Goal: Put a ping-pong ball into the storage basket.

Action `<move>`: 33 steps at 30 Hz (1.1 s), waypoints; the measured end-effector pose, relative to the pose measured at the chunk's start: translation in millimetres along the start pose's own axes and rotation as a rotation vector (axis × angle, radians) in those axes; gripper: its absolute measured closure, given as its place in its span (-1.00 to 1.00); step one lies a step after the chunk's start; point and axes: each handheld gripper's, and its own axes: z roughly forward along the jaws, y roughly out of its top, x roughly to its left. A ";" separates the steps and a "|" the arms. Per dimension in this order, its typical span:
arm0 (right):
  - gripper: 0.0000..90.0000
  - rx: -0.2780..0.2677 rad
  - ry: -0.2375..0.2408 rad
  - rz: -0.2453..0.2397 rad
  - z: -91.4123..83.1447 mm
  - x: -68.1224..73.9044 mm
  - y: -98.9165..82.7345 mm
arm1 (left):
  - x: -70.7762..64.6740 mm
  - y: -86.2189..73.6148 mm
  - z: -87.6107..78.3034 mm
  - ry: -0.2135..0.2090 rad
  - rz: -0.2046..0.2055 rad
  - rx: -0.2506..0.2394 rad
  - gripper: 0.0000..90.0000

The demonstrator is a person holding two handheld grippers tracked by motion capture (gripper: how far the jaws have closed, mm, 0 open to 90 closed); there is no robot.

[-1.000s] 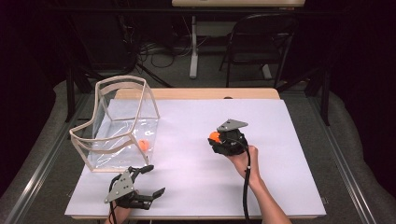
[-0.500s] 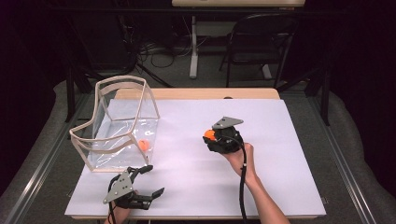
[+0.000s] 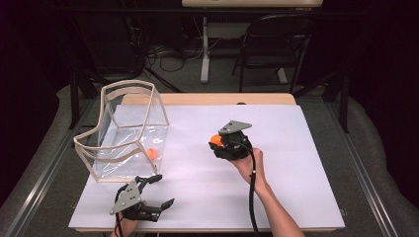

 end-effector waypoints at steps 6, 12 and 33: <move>0.13 -0.015 0.014 -0.003 0.4 4.9 7.1 | -0.9 0.2 0.3 -0.009 -0.001 0.005 -0.65; 0.13 -0.019 0.025 -0.006 1.4 6.2 11.8 | -0.8 0.2 1.3 -0.009 0.001 0.008 -0.65; 0.13 -0.036 0.046 -0.016 3.4 11.2 32.7 | -0.1 -0.1 1.1 -0.007 -0.005 0.002 -0.65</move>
